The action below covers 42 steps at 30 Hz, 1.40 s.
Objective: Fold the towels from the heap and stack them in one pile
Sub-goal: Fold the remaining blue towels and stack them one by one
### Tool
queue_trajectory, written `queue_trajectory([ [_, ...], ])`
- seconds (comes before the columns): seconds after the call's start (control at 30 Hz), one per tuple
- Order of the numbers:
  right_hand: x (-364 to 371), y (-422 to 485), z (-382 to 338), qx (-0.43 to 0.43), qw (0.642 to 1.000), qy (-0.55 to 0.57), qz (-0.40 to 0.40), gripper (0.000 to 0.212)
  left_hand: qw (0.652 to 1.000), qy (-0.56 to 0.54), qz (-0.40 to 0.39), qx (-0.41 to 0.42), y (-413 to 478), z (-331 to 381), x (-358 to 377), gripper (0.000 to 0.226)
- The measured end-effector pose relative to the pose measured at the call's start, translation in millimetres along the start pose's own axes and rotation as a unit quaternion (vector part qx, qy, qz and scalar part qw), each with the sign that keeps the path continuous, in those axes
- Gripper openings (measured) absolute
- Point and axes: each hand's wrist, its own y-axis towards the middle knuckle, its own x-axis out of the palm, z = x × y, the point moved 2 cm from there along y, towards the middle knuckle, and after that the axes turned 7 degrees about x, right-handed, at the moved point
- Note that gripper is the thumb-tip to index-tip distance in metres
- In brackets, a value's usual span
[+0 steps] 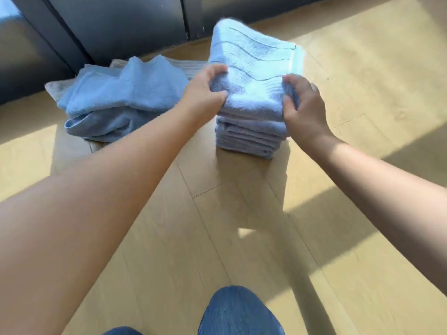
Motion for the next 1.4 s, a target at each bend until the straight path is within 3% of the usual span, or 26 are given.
queue_trajectory([
  [0.2,3,36,33,0.046,0.998,-0.03,-0.002,0.041,0.996,0.084,-0.016,0.027,39,-20,37,0.047],
  [0.37,33,30,71,0.126,0.982,-0.025,-0.138,0.041,0.977,0.187,-0.076,-0.069,32,-66,51,0.05],
  [0.63,36,23,68,0.115,0.985,-0.068,-0.113,0.042,0.979,0.176,-0.077,-0.07,34,-75,44,0.048],
  [0.73,33,22,61,0.117,0.985,-0.114,-0.06,0.043,0.979,0.186,-0.06,-0.064,26,-79,28,0.043],
  [0.83,26,14,46,0.078,0.977,-0.197,0.025,0.047,0.972,0.217,-0.044,-0.085,8,-85,3,0.048],
  [0.93,31,-7,29,-0.049,0.974,-0.216,0.052,0.047,0.96,0.267,-0.024,-0.082,-16,-91,-29,0.049],
  [1.07,61,-33,4,-0.157,0.959,-0.237,0.004,0.047,0.944,0.307,0.011,-0.123,-52,-103,-75,0.048],
  [1.4,157,-95,-54,-0.198,0.926,-0.28,-0.158,0.048,0.905,0.375,0.039,-0.195,-132,-145,-172,0.04],
])
